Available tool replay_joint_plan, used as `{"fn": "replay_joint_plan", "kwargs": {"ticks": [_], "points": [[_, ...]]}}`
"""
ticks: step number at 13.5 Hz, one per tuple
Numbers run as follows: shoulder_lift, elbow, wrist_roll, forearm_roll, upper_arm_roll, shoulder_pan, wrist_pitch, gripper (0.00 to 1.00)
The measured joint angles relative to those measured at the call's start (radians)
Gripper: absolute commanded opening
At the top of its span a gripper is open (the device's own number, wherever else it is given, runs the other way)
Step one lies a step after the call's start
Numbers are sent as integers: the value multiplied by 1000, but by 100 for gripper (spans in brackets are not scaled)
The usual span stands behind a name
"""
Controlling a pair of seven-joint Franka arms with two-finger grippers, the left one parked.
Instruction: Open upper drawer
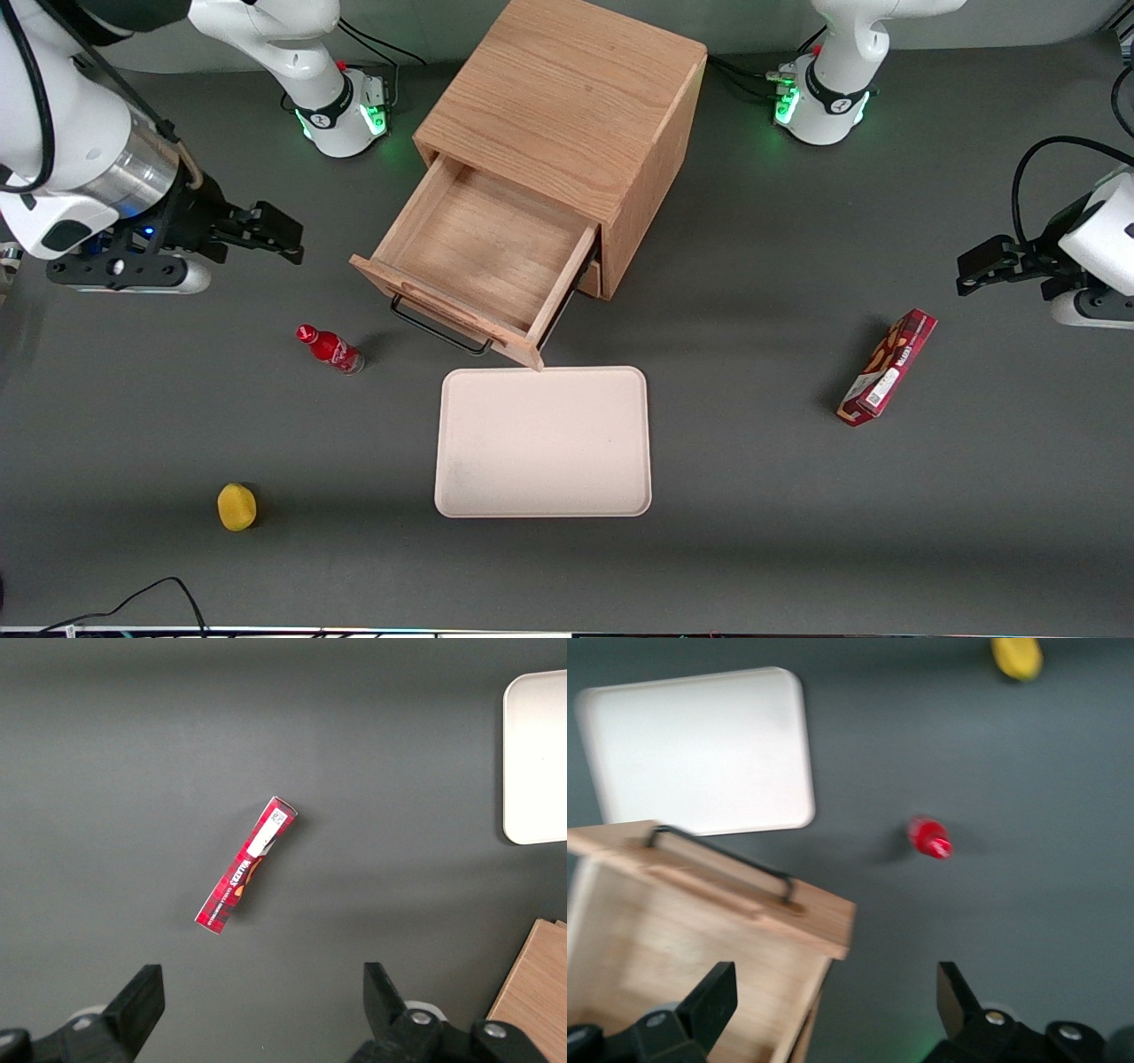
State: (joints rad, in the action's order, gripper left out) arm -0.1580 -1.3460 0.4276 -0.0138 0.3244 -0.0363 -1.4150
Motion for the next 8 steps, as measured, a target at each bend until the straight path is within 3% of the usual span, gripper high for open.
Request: {"fn": "replay_joint_plan", "kwargs": {"ticks": [5,8], "points": [[183,-363,-154,55,-189,-17,-205,100],[239,-422,-165,61,-199,-16,-226,100]]}}
